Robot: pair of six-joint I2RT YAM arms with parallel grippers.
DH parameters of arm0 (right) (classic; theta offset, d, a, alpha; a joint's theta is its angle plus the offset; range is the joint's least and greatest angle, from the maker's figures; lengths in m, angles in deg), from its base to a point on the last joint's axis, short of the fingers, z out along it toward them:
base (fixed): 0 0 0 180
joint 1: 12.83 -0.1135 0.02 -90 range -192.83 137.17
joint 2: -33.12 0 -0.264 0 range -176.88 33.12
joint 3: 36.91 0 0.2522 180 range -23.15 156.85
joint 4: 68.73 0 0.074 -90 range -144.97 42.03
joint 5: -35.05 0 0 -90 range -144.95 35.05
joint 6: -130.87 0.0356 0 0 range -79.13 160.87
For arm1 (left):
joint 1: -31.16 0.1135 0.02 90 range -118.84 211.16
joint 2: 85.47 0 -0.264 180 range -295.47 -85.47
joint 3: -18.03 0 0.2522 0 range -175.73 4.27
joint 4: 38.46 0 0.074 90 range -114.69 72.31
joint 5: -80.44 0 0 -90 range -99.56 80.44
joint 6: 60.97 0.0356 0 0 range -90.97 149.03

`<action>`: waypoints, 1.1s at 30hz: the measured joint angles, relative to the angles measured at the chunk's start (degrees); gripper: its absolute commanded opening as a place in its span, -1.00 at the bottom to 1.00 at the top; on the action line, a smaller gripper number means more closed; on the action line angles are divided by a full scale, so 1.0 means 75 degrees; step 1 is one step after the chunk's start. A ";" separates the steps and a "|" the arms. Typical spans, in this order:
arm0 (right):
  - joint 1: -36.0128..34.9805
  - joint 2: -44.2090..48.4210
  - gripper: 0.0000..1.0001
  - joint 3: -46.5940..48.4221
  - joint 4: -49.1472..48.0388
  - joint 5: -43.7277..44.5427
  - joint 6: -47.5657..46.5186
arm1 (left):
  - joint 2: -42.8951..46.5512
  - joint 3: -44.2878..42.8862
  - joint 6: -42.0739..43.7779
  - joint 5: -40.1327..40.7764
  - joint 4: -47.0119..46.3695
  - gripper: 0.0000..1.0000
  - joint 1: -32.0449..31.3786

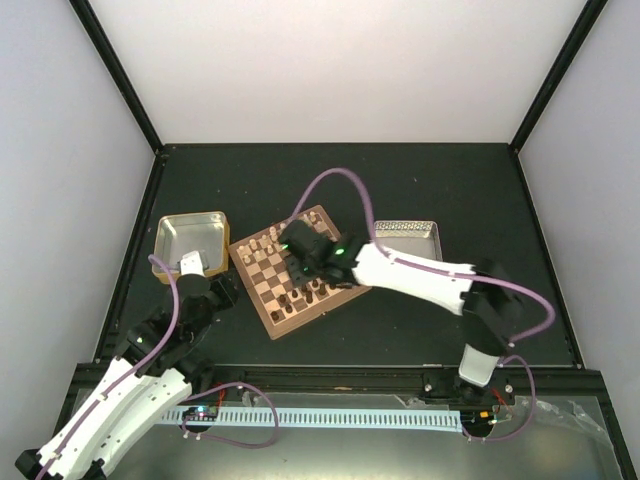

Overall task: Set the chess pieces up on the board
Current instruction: Place the chess piece on the chessboard, then adjust the storage box at the center of the board.

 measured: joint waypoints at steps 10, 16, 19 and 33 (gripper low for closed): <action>0.2871 0.2541 0.34 -0.2961 -0.1070 0.0889 0.1478 | -0.0009 0.0003 0.0268 -0.0280 -0.0146 0.02 0.0009; 0.4482 0.2471 0.30 -0.3459 -0.1093 0.0854 0.1853 | -0.0216 0.0050 0.0420 -0.0595 -0.0344 0.02 0.0015; 0.4908 0.2224 0.31 -0.3453 -0.1142 0.0854 0.1865 | -0.0373 0.0055 0.0472 -0.0714 -0.0393 0.03 0.0015; 0.5485 0.1064 0.50 -0.2946 -0.1480 0.0743 0.2154 | -0.0708 0.0058 0.0635 -0.1055 -0.0592 0.04 0.0015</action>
